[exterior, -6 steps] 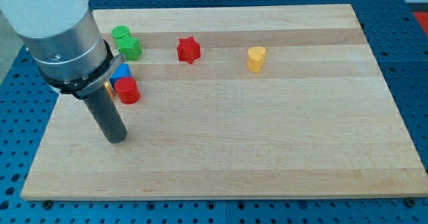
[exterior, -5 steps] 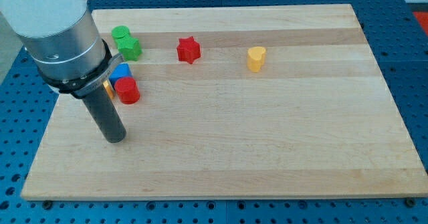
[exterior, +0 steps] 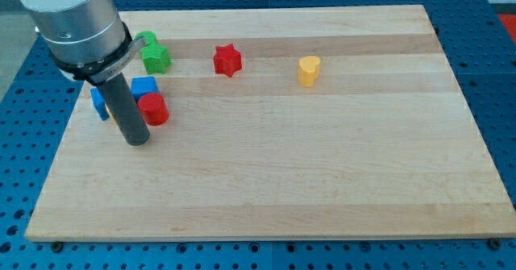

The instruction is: Move the red circle towards the red star

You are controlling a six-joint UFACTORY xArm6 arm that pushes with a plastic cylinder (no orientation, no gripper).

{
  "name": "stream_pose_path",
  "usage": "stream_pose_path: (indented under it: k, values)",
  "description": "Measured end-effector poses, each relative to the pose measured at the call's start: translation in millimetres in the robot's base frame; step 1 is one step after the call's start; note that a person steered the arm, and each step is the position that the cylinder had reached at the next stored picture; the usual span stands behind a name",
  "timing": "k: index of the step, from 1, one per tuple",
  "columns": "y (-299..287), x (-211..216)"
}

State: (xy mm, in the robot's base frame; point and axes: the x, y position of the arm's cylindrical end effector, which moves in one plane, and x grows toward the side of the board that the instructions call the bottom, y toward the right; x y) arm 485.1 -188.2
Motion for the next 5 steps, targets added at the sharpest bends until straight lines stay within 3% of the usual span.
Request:
stream_pose_path:
  k: [5]
  values:
    - [34, -64]
